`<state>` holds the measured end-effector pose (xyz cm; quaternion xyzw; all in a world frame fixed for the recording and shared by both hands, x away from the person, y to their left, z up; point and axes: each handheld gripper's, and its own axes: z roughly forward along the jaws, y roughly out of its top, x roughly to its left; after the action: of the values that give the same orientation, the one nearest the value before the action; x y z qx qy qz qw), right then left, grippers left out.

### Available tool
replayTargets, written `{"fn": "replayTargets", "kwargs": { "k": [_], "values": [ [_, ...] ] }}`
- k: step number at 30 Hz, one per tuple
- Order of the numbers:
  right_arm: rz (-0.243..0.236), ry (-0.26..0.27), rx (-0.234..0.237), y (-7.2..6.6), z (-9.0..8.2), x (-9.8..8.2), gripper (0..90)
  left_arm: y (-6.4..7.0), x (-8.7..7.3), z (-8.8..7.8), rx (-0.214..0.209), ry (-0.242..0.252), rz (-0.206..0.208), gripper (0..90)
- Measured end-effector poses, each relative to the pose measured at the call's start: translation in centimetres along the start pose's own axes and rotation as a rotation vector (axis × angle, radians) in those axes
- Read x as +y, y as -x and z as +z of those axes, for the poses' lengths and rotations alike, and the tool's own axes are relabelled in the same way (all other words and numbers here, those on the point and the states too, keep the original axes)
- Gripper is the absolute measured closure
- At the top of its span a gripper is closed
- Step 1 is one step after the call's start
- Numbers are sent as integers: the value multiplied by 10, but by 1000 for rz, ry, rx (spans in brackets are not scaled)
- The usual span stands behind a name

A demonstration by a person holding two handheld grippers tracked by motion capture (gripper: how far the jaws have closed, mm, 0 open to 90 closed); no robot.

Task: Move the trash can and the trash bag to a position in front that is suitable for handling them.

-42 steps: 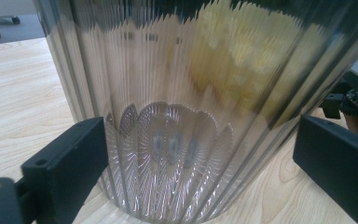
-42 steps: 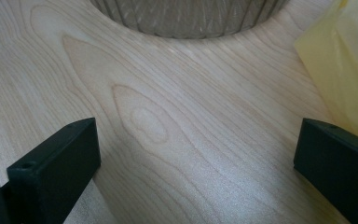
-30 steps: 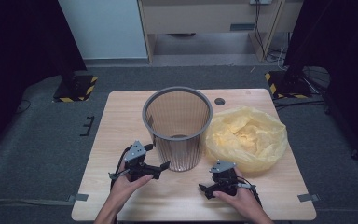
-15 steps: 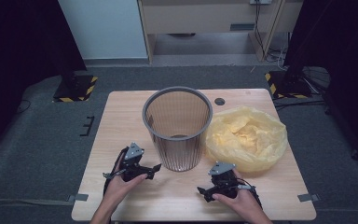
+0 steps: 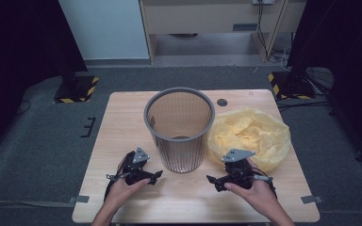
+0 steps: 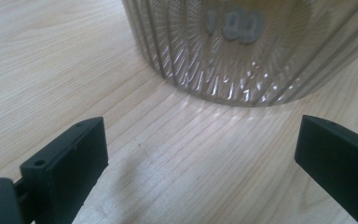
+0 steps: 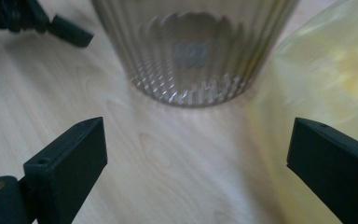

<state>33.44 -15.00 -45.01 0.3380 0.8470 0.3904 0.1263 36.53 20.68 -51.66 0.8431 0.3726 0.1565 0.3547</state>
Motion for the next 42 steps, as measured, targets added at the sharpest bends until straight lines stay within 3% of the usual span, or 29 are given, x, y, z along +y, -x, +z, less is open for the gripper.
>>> {"fn": "replayTargets", "kwargs": {
  "k": [7, 15, 20, 24, 31, 39, 42],
  "values": [
    [76, 36, -38, 35, -18, 18, 37, -1, -3, 4, 17, -39, 20, 21],
    [135, 11, -132, 89, -22, 28, 68, -2, -4, 8, 15, -62, 30, 21],
    [159, 1, -163, 113, -21, 35, 96, 0, -5, 12, 9, -88, 36, 18],
    [178, -1, -185, 128, -21, 42, 107, -2, -7, 13, -5, -93, 2, 11],
    [202, -43, -222, 152, -12, 40, 72, -4, -6, 14, -13, -89, 7, 0],
    [258, -42, -195, 163, 16, 29, 41, -4, -7, 14, -16, -79, 10, 0],
    [242, -56, -195, 165, 25, 26, 54, -4, -7, 14, -17, -78, 11, 0]
  ]
}}
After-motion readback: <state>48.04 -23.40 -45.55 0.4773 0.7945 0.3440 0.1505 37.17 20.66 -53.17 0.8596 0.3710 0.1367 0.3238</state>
